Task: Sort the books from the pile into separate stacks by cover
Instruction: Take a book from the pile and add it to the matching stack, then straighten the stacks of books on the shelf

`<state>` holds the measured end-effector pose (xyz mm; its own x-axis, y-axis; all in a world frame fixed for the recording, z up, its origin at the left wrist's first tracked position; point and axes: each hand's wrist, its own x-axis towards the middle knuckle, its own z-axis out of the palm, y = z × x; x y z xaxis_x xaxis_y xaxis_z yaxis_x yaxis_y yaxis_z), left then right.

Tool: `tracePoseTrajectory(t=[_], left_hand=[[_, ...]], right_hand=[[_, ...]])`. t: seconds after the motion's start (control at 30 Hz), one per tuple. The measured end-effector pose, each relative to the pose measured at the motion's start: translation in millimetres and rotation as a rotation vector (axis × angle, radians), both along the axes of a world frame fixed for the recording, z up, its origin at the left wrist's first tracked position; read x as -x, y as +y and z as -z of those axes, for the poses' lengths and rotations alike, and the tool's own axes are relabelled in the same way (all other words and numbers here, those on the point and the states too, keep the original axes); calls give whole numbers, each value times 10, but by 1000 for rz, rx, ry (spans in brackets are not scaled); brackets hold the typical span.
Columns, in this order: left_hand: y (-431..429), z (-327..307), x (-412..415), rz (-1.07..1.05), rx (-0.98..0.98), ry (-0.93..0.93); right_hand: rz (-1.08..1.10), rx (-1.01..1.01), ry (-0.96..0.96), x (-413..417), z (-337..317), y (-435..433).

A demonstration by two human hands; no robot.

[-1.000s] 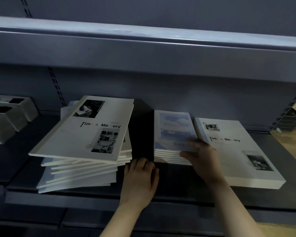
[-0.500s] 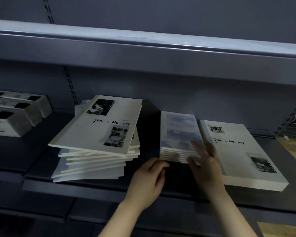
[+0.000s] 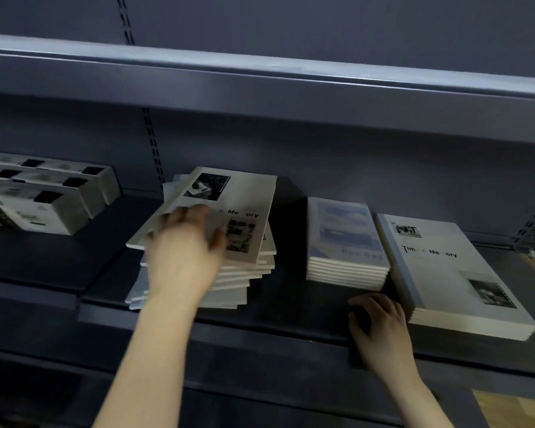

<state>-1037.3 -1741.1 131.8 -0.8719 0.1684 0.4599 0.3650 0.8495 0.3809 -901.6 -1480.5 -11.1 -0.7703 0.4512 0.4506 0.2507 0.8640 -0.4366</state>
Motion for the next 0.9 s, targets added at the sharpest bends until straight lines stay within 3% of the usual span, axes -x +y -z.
tracePoseTrajectory(t=[0.1, 0.33, 0.5, 0.77, 0.9], left_hand=[[-237, -17, 113, -195, 119, -176], [-491, -21, 411, -233, 120, -265], [-422, -110, 374, -120, -112, -174], [-336, -17, 116, 110, -884, -263], [-252, 22, -13, 201, -1117, -293]], right_hand=[[8, -31, -11, -11, 18, -4], [14, -60, -14, -13, 43, -6], [10, -64, 6, -16, 44, -9], [8, -57, -9, -26, 9, -43], [16, -43, -61, -40, -17, -58]])
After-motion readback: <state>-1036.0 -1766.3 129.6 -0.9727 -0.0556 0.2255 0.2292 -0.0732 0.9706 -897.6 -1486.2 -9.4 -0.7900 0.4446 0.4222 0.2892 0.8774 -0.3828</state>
